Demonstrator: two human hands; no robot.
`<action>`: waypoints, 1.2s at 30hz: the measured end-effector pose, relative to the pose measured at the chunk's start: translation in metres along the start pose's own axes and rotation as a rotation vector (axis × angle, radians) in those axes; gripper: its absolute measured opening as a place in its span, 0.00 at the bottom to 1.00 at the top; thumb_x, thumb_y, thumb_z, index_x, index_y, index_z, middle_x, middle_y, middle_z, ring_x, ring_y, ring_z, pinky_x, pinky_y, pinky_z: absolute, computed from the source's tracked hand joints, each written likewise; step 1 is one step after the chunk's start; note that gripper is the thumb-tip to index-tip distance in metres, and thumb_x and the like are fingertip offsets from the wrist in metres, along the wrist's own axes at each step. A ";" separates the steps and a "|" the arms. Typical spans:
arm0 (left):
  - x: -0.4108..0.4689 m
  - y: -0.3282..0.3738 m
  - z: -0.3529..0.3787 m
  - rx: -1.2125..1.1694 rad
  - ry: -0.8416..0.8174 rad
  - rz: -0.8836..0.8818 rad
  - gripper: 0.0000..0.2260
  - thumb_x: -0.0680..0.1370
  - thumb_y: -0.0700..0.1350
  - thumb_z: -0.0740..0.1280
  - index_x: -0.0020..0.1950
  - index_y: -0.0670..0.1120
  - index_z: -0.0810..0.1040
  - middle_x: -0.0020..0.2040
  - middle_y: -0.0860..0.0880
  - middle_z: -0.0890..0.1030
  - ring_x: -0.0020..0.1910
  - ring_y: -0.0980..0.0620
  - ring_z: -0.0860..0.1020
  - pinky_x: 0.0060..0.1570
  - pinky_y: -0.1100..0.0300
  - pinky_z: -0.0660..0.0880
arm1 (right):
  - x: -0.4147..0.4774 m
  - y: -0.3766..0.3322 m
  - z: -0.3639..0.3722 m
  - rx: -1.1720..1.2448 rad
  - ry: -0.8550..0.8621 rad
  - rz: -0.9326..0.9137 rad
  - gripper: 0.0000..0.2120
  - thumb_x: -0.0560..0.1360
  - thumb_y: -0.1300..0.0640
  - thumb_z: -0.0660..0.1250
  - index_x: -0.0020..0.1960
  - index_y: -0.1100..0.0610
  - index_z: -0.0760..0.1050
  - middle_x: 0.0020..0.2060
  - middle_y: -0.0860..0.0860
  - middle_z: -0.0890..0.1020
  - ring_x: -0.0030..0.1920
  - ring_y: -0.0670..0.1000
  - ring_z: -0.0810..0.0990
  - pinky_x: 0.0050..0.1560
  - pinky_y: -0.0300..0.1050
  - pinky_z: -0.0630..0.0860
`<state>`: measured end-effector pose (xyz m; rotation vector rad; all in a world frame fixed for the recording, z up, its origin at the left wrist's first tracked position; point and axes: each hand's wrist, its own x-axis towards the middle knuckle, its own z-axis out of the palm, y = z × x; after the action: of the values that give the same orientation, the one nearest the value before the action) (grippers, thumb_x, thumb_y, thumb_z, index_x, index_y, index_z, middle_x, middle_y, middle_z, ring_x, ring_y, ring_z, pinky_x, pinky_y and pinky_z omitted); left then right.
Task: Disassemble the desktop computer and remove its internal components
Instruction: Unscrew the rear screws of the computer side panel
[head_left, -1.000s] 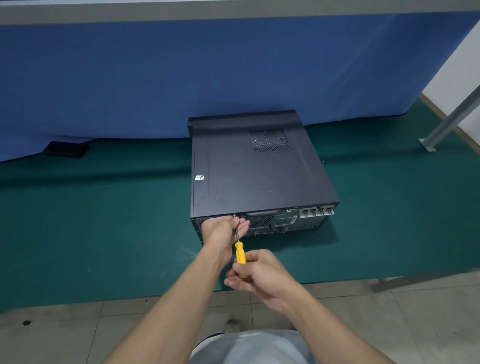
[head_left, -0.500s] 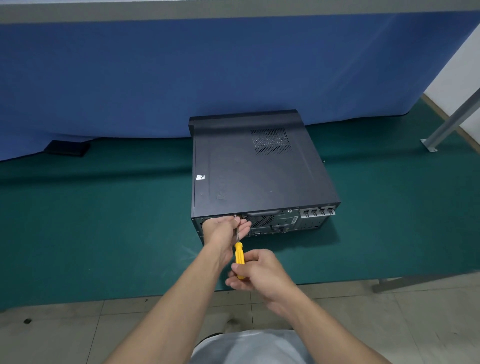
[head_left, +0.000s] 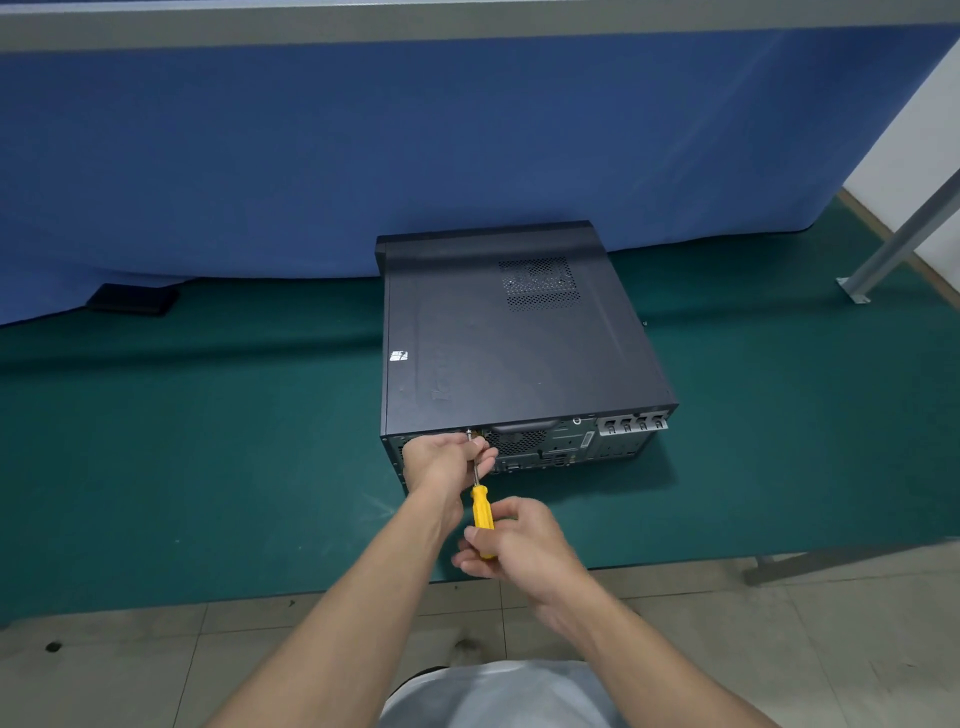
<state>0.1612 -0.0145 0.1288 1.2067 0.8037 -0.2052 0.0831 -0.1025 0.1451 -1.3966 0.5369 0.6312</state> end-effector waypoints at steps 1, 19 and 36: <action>0.001 -0.001 0.000 0.041 0.022 0.025 0.05 0.75 0.28 0.68 0.49 0.34 0.77 0.43 0.37 0.83 0.38 0.45 0.85 0.39 0.58 0.82 | 0.000 0.001 0.003 -0.100 0.059 -0.029 0.06 0.76 0.67 0.66 0.52 0.61 0.73 0.41 0.57 0.83 0.38 0.52 0.85 0.43 0.44 0.82; -0.001 0.003 0.004 -0.094 0.001 -0.045 0.04 0.77 0.33 0.67 0.46 0.32 0.77 0.40 0.35 0.83 0.35 0.44 0.84 0.32 0.60 0.81 | 0.002 0.005 0.003 -0.303 0.204 -0.150 0.07 0.74 0.61 0.71 0.48 0.56 0.73 0.35 0.50 0.81 0.31 0.49 0.84 0.36 0.44 0.82; 0.001 -0.009 -0.001 0.472 0.031 0.414 0.07 0.77 0.41 0.70 0.39 0.49 0.83 0.34 0.49 0.84 0.37 0.50 0.84 0.47 0.52 0.81 | 0.021 0.010 -0.059 -0.341 0.177 -0.141 0.05 0.75 0.58 0.66 0.43 0.53 0.70 0.34 0.48 0.75 0.35 0.48 0.71 0.40 0.49 0.70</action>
<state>0.1563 -0.0170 0.1214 1.7961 0.5266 -0.0338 0.0928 -0.1583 0.1178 -1.8073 0.4795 0.5030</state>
